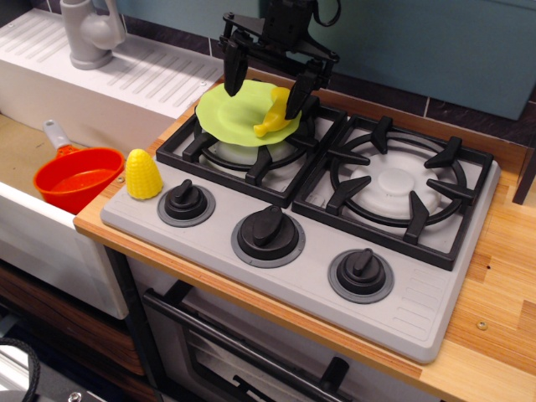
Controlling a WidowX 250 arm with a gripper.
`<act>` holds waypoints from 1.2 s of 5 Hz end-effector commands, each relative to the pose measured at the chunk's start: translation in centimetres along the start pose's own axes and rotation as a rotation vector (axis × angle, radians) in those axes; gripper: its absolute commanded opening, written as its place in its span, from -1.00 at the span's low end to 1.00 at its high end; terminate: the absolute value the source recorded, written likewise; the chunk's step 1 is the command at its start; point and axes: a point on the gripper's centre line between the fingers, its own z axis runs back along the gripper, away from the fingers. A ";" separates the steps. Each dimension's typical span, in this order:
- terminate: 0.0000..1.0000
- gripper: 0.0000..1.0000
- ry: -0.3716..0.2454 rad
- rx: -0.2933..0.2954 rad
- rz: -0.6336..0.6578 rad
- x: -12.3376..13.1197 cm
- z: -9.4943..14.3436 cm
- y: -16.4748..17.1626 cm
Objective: End effector transition from object to object
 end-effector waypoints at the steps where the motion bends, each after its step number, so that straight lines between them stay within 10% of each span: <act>1: -1.00 1.00 -0.105 -0.001 0.029 -0.1 3.2 1.3; 6: -1.00 1.00 -0.123 0.006 -0.081 -6.1 0.8 7.5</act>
